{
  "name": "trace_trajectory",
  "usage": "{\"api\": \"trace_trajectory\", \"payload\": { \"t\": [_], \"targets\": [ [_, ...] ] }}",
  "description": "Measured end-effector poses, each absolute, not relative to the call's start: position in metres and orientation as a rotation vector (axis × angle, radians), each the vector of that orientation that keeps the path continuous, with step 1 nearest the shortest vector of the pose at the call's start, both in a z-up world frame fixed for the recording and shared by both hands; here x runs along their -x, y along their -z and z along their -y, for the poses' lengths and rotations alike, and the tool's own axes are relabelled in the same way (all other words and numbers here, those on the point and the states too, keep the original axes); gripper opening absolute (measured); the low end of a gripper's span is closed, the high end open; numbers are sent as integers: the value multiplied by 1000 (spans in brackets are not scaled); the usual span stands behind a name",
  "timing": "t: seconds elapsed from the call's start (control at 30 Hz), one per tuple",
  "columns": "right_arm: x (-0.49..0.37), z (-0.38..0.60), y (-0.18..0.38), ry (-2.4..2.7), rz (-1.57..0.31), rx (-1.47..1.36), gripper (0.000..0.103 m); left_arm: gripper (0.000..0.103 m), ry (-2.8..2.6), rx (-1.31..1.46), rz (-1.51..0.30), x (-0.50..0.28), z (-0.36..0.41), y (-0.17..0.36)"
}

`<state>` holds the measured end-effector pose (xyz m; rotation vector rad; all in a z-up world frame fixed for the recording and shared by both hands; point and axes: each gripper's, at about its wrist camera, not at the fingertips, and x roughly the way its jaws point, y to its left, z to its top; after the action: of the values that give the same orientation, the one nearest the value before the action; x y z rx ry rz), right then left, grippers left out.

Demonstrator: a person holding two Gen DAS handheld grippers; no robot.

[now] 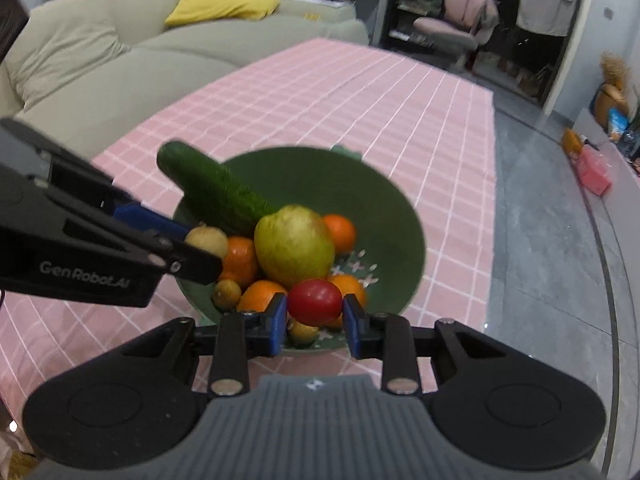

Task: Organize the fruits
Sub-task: 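Carry the kiwi and tomato over the colander and release both inside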

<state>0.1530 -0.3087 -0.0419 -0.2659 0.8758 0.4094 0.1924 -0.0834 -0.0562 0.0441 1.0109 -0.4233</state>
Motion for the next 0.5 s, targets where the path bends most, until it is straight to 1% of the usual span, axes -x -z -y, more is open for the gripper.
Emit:
{"api": "trace_trajectory", "payload": {
  "t": [0.23,0.4,0.47,0.5],
  "targets": [
    [-170,299,64,-436,-960,323,26,30,431,-69,-1071,-205,88,71],
    [-174,296,67,-441,-980,339,27,30,423,-61,-1107,-208,86,75],
    [-174,295,66,-443,-985,345,27,35,419,-60,-1106,-207,85,74],
    [-175,295,65,-443,-987,347,27,42,422,-57,-1103,-206,85,72]
  ]
}}
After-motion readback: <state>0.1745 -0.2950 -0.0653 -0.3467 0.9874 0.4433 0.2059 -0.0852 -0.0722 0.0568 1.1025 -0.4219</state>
